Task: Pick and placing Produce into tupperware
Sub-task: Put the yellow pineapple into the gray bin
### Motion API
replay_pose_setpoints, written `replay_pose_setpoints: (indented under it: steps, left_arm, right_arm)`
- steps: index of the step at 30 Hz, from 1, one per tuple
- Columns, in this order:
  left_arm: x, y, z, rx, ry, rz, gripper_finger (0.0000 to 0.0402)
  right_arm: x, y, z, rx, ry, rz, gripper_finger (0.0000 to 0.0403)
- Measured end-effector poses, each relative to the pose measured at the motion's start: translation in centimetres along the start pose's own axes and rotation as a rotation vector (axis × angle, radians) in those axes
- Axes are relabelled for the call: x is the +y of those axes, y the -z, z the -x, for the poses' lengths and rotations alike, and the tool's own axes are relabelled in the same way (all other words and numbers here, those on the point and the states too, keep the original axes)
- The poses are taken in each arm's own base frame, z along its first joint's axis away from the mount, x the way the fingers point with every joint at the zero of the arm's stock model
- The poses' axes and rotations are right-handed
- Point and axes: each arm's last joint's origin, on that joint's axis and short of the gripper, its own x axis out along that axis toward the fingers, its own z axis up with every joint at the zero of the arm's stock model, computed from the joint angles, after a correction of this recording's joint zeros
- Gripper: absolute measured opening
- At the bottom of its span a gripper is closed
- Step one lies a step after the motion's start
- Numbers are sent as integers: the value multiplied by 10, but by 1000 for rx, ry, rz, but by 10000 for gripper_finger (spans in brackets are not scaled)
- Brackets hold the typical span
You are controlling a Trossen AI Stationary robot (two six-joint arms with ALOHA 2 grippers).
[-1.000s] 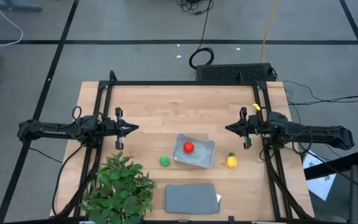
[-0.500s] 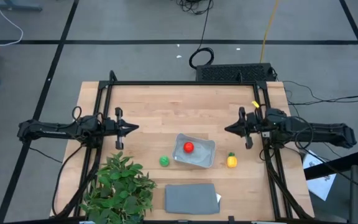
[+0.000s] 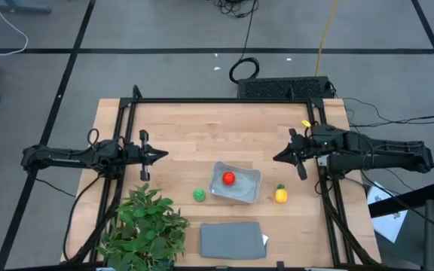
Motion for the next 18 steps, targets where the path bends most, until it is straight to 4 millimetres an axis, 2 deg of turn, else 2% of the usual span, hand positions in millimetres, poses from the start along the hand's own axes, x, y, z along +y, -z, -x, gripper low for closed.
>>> replay_pose_setpoints:
  steps: [5, 11, 18]
  left_arm:
    - [0, 0, 0, 0, 0, -6, 22]
    - [0, 0, 0, 0, 0, -4, 26]
    - [0, 0, 0, 0, 0, -4, 26]
  right_arm:
    - [3, -2, -4, 87, -14, -9, 0]
    - [11, 8, -12, 227, -91, 42, 0]
    - [22, 11, -17, 265, -181, 87, 2]
